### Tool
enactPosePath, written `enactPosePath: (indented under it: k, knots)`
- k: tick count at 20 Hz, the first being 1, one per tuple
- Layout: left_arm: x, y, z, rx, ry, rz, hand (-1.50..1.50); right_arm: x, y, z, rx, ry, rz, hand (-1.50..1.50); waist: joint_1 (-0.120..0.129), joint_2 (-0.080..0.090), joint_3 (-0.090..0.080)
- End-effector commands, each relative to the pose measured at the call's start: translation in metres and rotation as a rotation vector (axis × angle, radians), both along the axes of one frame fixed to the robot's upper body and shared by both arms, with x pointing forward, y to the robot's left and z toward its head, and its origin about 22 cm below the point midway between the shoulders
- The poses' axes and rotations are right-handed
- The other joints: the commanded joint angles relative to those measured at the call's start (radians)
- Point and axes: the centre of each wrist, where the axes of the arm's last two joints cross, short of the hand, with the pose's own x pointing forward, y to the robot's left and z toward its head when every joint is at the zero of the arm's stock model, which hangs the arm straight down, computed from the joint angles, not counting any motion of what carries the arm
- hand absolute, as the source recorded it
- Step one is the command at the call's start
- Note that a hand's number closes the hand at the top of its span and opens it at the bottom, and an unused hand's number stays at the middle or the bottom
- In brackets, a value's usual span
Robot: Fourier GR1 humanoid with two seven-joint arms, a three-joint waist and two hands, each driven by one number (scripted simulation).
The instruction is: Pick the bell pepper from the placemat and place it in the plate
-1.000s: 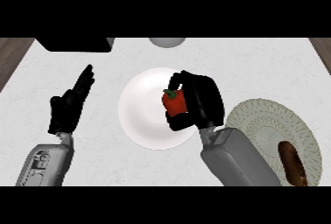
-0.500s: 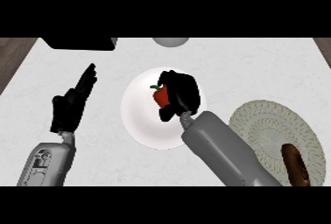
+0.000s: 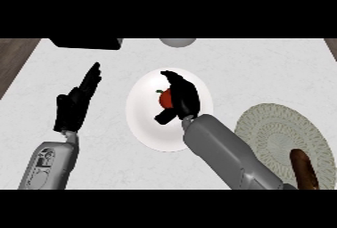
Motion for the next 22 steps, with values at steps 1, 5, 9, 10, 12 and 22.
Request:
enactPosePath:
  k: [1,5,9,10,12,22]
  knots:
    - [0.001,-0.011,0.002,-0.015,0.01,0.004,0.0,0.006,0.006,0.025,0.205,-0.052,-0.004,-1.5,-0.005,-0.003,0.001]
    - [0.007,0.02,0.016,0.006,0.001,0.023,0.0,0.0,-0.01,0.008,0.358,-0.14,-0.125,-1.5,-0.027,-0.006,0.001]
    - [-0.003,0.014,0.004,-0.006,0.025,0.068,0.0,0.015,-0.039,0.026,0.471,-0.175,-0.213,-1.5,-0.058,-0.014,0.0]
    - [-0.018,0.02,0.002,-0.016,0.016,0.059,0.0,0.007,-0.047,0.025,0.477,-0.189,-0.243,-1.5,-0.062,-0.021,0.0]
    - [-0.019,0.024,-0.011,0.017,0.008,0.061,0.0,-0.002,-0.079,0.022,0.489,-0.216,-0.258,-1.5,-0.075,-0.02,-0.001]
    - [-0.017,0.018,0.008,0.0,0.024,0.073,0.0,-0.059,-0.192,0.003,0.526,-0.188,-0.259,-1.5,-0.067,-0.017,0.0]
